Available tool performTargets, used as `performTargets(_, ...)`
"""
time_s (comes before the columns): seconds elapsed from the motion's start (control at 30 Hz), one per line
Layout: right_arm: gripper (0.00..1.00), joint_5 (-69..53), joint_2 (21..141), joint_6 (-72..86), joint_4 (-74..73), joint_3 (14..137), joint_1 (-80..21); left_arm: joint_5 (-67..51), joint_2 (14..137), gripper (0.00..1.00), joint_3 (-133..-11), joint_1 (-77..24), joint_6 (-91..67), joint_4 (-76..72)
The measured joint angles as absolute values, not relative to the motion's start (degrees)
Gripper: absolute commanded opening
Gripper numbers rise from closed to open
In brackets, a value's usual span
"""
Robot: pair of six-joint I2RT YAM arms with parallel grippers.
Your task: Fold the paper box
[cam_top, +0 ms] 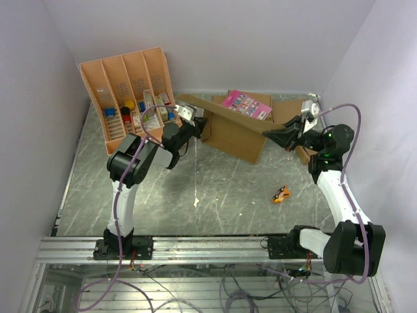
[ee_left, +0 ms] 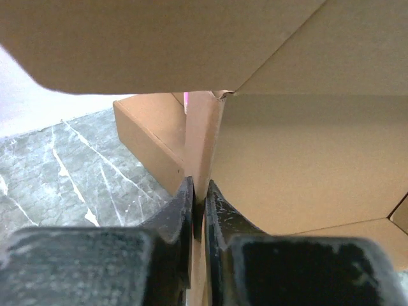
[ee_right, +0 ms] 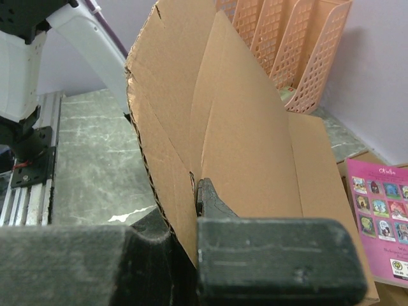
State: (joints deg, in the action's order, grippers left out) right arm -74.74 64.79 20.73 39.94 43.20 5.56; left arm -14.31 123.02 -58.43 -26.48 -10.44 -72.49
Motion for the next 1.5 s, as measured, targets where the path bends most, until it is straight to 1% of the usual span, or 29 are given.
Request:
performTargets(0.23, 0.00, -73.0, 64.8, 18.5, 34.9, 45.7, 5.5, -13.5, 122.6, 0.07, -58.3, -26.7, -9.0, -71.7)
performTargets(0.33, 0.00, -72.1, 64.6, 16.6, 30.4, 48.1, 5.5, -13.3, 119.5, 0.07, -56.8, -26.8, -9.1, -67.7)
performTargets(0.43, 0.00, -69.3, 64.5, 12.7, 21.8, 53.0, 5.4, -13.6, 113.8, 0.07, -55.9, -26.8, -9.7, -57.5)
performTargets(0.53, 0.00, -65.8, 65.2, 9.1, 11.7, 59.8, 5.5, -14.1, 106.6, 0.07, -56.0, -26.9, -10.2, -43.9)
performTargets(0.57, 0.00, -64.6, 65.6, 8.0, 8.8, 62.1, 5.5, -14.2, 105.0, 0.07, -56.1, -26.9, -10.7, -36.5)
performTargets(0.6, 0.00, -63.4, 66.0, 7.3, 6.4, 63.7, 5.5, -14.2, 101.9, 0.07, -56.1, -27.0, -10.8, -34.8)
performTargets(0.7, 0.00, -60.4, 66.0, 6.3, 1.3, 65.1, 5.5, -13.7, 96.2, 0.07, -57.0, -27.1, -11.3, -19.9)
performTargets(0.83, 0.00, -57.1, 66.0, 6.6, -1.9, 61.9, 5.5, -11.6, 90.8, 0.07, -58.9, -27.3, -11.4, 0.6)
performTargets(0.9, 0.00, -55.6, 65.9, 7.3, -2.0, 56.8, 5.5, -9.9, 89.2, 0.07, -59.9, -27.5, -11.3, 9.7)
performTargets(1.1, 0.00, -54.0, 65.8, 10.0, 0.2, 47.7, 4.1, -4.0, 88.9, 0.07, -61.3, -30.0, -11.6, 28.1)
performTargets(1.27, 0.00, -53.3, 65.7, 11.4, 2.6, 43.3, 2.3, -0.1, 91.3, 0.12, -61.5, -32.4, -13.2, 33.6)
performTargets(1.43, 0.00, -53.0, 65.0, 11.7, 4.3, 40.2, 1.5, 3.8, 95.7, 0.24, -63.2, -35.4, -14.6, 36.3)
performTargets(1.5, 0.00, -52.9, 64.4, 11.8, 5.2, 39.1, 1.5, 5.5, 96.9, 0.30, -63.7, -36.6, -15.0, 37.0)
